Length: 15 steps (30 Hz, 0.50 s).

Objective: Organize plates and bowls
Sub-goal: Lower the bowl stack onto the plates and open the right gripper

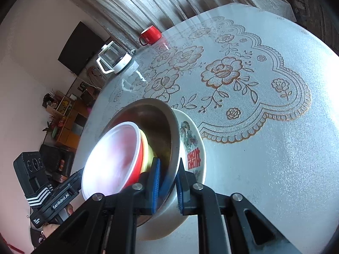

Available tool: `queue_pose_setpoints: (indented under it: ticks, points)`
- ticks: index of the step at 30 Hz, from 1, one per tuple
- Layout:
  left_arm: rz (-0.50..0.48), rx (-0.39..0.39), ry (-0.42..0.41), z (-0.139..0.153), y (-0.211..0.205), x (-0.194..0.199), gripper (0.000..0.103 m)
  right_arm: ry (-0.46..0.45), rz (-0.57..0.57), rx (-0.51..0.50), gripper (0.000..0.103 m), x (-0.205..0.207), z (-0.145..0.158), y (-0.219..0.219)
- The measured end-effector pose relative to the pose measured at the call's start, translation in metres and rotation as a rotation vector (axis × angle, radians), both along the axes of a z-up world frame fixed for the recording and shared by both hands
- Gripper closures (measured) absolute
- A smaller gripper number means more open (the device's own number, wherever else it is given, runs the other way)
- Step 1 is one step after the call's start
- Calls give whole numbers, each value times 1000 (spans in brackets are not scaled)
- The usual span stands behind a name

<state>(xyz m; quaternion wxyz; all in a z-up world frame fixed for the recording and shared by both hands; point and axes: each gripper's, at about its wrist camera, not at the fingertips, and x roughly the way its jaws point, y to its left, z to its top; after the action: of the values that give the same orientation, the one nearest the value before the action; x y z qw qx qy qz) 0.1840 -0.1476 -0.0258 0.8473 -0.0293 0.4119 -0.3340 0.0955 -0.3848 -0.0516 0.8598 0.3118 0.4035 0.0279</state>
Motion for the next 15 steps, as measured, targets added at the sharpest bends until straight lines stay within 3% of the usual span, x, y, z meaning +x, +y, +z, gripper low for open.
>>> queue_pose_setpoints:
  ticks: [6, 11, 15]
  points:
    - [10, 12, -21, 2, 3, -5, 75, -19, -14, -2, 82, -3, 3, 3]
    - [26, -19, -1, 1, 14, -9, 68, -56, -51, -50, 74, -13, 11, 1]
    - [38, -7, -36, 6, 22, -20, 61, -70, -82, -105, 71, -25, 18, -2]
